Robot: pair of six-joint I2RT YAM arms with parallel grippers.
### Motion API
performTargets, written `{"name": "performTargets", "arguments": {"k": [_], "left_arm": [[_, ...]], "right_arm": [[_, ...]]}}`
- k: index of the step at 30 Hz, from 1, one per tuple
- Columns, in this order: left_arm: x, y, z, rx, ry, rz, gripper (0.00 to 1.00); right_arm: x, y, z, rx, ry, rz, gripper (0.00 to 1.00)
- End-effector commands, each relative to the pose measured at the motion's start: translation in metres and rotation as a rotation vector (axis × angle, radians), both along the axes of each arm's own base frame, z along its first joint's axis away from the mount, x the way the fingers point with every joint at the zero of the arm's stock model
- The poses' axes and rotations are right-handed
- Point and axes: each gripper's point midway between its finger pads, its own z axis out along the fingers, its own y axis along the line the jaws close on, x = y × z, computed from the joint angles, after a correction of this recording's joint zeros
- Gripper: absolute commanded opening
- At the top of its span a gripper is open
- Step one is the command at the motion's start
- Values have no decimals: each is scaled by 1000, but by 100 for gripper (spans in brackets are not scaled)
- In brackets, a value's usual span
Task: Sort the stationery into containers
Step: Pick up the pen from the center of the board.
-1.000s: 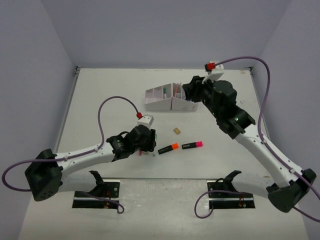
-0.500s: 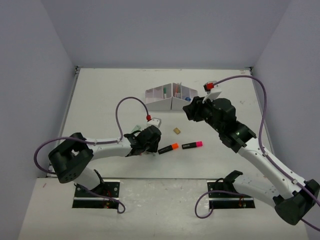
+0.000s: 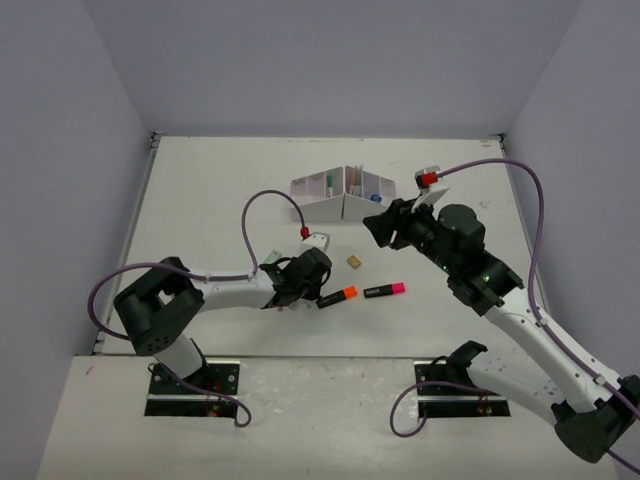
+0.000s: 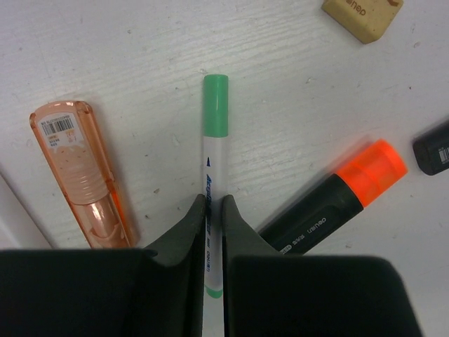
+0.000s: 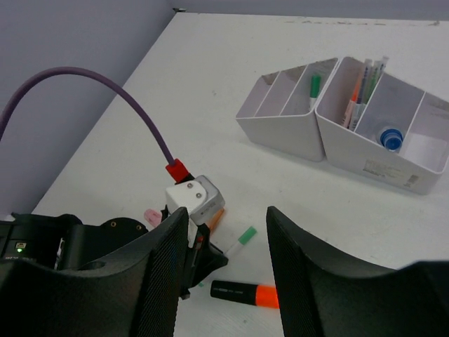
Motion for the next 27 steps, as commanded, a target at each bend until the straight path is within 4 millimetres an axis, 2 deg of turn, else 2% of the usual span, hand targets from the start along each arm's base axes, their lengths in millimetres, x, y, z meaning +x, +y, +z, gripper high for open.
{"name": "performTargets", "arguments": {"k": [1,8,10,13,14,16,17,20,25,27], "left_arm": [[6,5,12,32,-49,3,0],[14,-12,95,-186,-262,-64,0],[11,-15,119,-280,-323,-85,0],[0,-16,145,-411,-385,-129,0],[-5,-15,144,-421,-383,-148,0],[-13,-20,158,-509,-426,-198,0],[-17,-22,170,-556,-448,-223,0],[-24,-22,182,-617,-476,-245,0],[-32,-20,201,-686,-511,-276,0],[-34,-21,205,-698,-518,-284,0]], "right_arm": [[-3,12,-7,45,34,56,51],[-11,39,-26,126,98,186,55],[-16,54,-34,167,123,259,57],[-20,67,-45,218,165,324,61],[-22,69,-44,236,163,334,64],[-23,79,-46,267,172,379,67],[-25,82,-45,278,184,401,67],[-20,90,-47,275,201,403,66],[-16,98,-55,257,236,386,60],[-17,101,-56,265,246,394,53]]}}
